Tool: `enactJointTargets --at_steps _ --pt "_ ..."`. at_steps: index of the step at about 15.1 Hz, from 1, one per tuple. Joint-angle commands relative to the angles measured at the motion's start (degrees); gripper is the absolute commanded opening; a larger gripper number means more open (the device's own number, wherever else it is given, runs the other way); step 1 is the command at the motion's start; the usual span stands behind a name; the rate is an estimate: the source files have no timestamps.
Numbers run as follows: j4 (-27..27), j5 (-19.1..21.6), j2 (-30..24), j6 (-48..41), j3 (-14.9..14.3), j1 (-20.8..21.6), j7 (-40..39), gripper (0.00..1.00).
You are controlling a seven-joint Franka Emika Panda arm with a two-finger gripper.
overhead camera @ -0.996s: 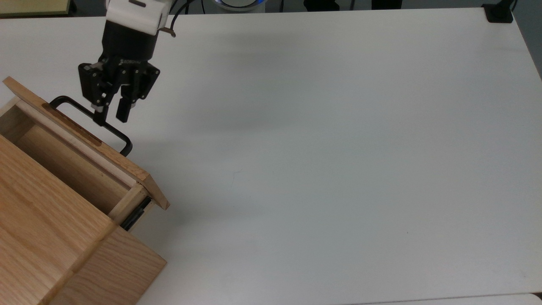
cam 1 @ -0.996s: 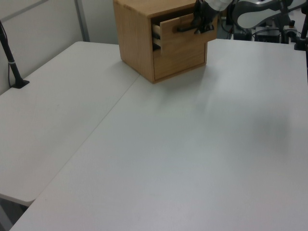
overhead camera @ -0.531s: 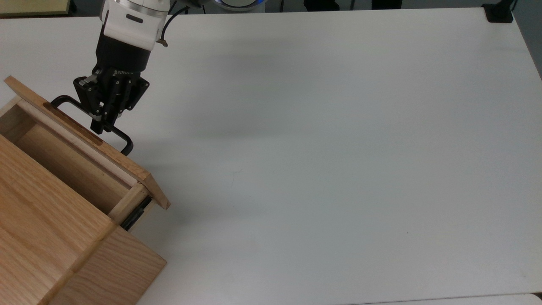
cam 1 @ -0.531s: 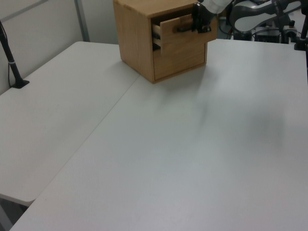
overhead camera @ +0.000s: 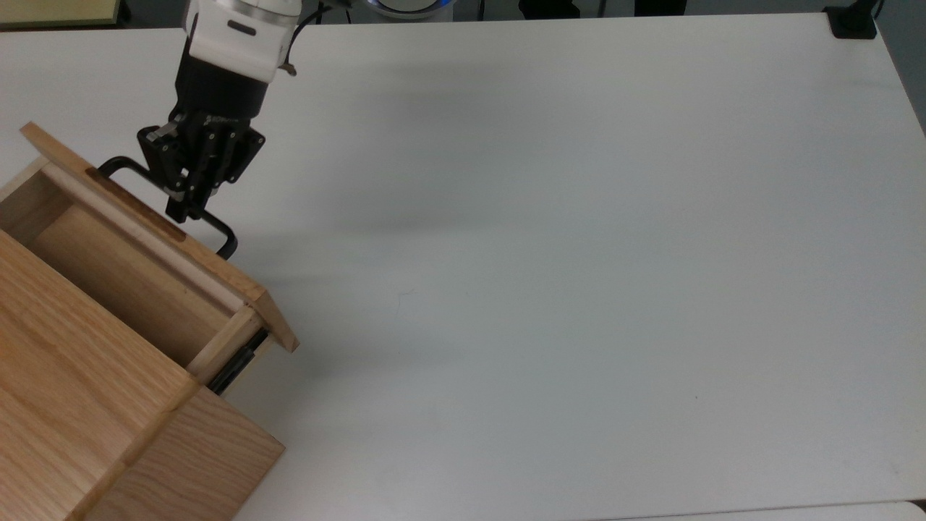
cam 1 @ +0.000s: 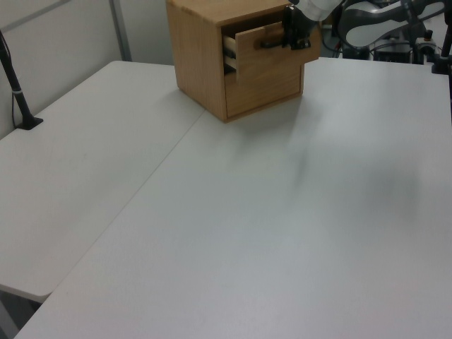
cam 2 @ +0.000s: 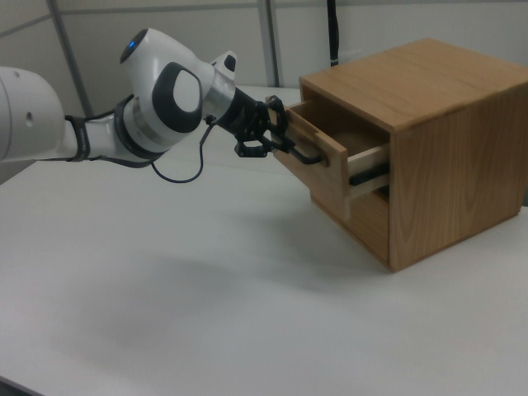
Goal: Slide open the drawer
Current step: 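Pull the handle further out, extending the drawer fully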
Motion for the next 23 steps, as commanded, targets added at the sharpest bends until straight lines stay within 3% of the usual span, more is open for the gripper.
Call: enactJointTargets --at_steps 1,6,13,14,15,16,17,18,21,23 --pt "-6.0 -0.78 -6.46 -4.08 0.27 4.3 8.05 0.0" --pt "-7.33 -0.69 -9.01 -12.26 0.27 9.4 13.06 0.0" --pt "-6.71 -0.34 -9.28 -15.7 0.27 11.25 14.3 0.03" --pt "-6.63 -0.25 -9.28 -15.7 0.27 11.25 14.38 0.09" --pt "-6.63 -0.16 -9.28 -15.7 0.27 11.25 14.38 0.23" --pt "-6.1 0.01 -9.19 -15.7 0.27 11.25 14.47 0.47" --pt "-5.84 0.1 -9.28 -15.78 0.27 11.25 14.47 0.56" --pt "-5.75 0.28 -9.28 -15.87 0.27 11.25 14.99 0.74" --pt "-4.88 1.07 -9.37 -16.57 0.7 12.12 20.43 0.77" --pt "-2.95 3.87 -9.28 -20.77 0.88 13.7 24.47 0.79"
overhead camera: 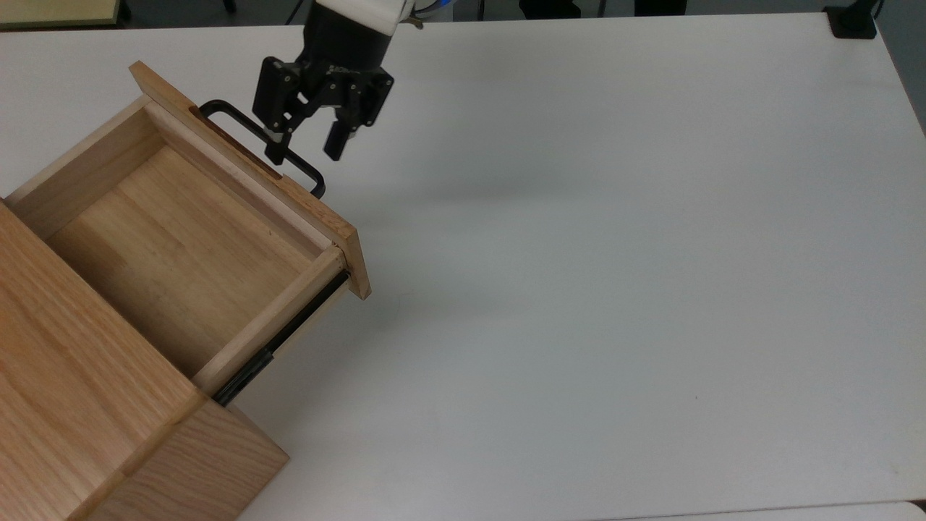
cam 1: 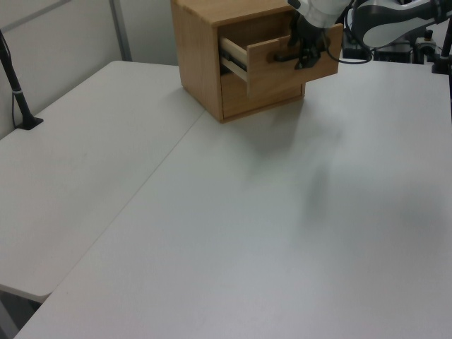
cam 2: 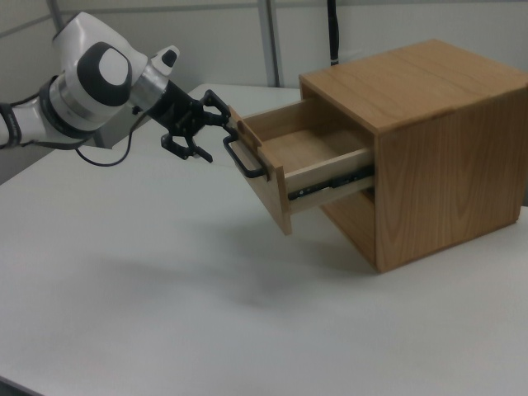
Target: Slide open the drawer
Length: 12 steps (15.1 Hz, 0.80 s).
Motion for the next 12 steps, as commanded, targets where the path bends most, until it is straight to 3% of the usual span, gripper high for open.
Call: enactJointTargets --at_steps 1,6,8,10,12 --pt "2.82 5.71 -1.2 -7.35 0.22 3.07 6.47 0.79" --pt "9.23 19.32 -2.33 -22.62 0.3 5.45 15.33 0.8" --pt "9.51 26.69 -4.78 -27.99 0.22 5.28 18.76 0.87" --pt "9.6 27.7 -5.33 -33.1 0.22 5.27 18.96 0.98" --pt "9.6 28.49 -5.85 -36.19 0.22 5.1 19.49 1.0"
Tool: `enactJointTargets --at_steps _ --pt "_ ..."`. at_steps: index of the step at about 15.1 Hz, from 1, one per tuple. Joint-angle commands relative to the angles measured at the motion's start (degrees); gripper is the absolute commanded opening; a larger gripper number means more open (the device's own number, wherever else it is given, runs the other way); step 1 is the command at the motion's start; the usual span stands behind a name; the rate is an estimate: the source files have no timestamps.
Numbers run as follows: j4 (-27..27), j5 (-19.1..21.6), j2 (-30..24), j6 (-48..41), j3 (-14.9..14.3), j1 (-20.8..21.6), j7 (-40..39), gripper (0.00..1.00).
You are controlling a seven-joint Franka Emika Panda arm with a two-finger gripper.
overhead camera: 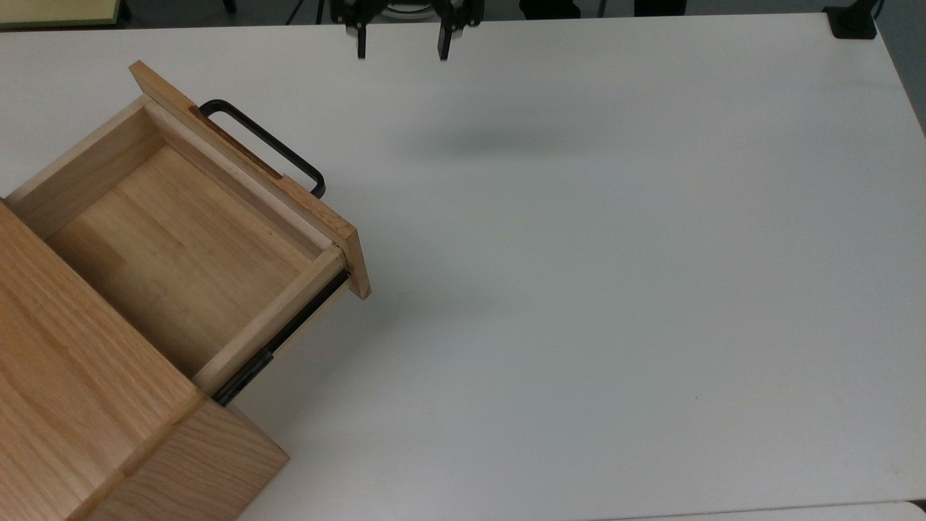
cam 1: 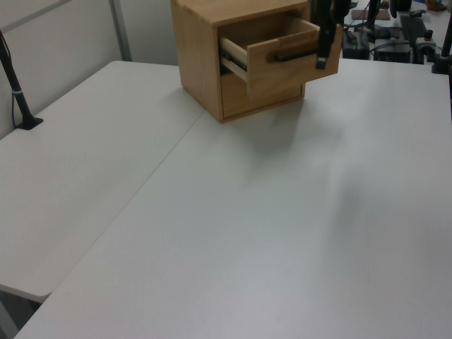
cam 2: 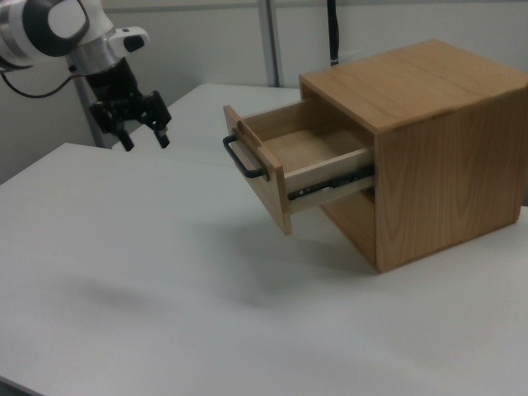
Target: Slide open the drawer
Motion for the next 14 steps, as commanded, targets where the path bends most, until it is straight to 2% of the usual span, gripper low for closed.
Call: enactJointTargets --at_steps 1,4,8,14 --pt "-0.43 3.45 -1.67 -5.4 -0.78 -0.11 1.7 1.0" --pt "-0.34 9.34 -1.58 -5.67 -2.1 -0.72 1.79 1.0" --pt "0.1 12.68 -0.62 -5.4 -2.72 -3.62 1.7 1.0" --pt "1.24 11.99 -0.53 -6.63 -2.63 -4.86 1.61 1.0"
